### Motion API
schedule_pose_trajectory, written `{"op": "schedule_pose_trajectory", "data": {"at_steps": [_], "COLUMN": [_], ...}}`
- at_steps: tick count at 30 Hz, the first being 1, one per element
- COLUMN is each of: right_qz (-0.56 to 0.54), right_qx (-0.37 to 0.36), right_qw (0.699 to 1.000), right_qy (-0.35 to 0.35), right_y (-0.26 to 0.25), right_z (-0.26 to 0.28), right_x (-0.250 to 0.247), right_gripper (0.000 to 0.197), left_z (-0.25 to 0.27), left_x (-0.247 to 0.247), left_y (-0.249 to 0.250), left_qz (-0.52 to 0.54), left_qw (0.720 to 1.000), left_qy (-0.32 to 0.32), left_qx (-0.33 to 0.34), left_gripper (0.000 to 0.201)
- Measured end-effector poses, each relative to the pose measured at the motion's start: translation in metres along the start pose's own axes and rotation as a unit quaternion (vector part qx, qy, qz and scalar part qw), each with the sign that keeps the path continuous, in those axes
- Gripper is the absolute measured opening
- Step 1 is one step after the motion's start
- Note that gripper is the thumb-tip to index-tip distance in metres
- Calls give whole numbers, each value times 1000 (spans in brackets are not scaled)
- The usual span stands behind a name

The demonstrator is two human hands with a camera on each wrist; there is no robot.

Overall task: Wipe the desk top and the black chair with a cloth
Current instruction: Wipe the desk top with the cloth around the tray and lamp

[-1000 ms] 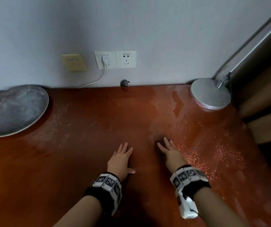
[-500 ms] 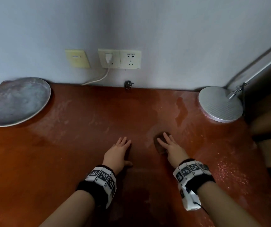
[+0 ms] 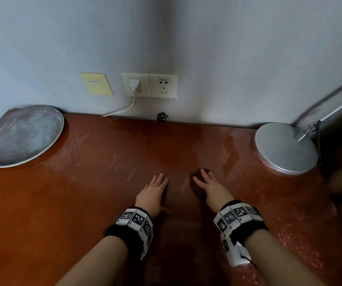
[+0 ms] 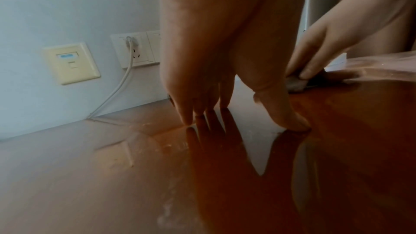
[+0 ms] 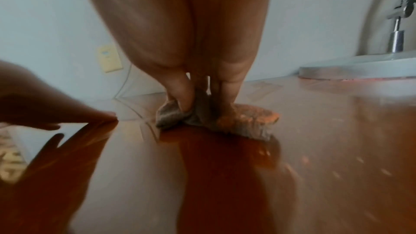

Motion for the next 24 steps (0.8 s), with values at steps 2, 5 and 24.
{"op": "schedule_pose_trajectory", "data": {"at_steps": [2, 5, 24], "right_qz": [5, 33, -1], "right_qx": [8, -42, -17], "right_qw": [1000, 998, 1000], "right_qy": [-7, -30, -4], "right_y": [0, -23, 30], "right_z": [-8, 1, -46], "right_x": [-4, 11, -29], "right_gripper": [81, 83, 82], "left_z": [-1, -8, -59], "left_x": [-2, -8, -44], "left_y": [0, 3, 18], "left_qz": [4, 13, 51], "left_qw": [1000, 1000, 998], "left_qy": [7, 26, 35], "left_qx": [-1, 2, -4], "left_gripper": [105, 103, 112]}}
Point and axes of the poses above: each hand's wrist, its own z-axis away from the middle knuckle, its own x-axis out of the palm, y = z × x, the point moved 9 cm from there along -z, towards the middle knuckle, and after that the axes turned 1 degree about x, right-handed, at the moved point
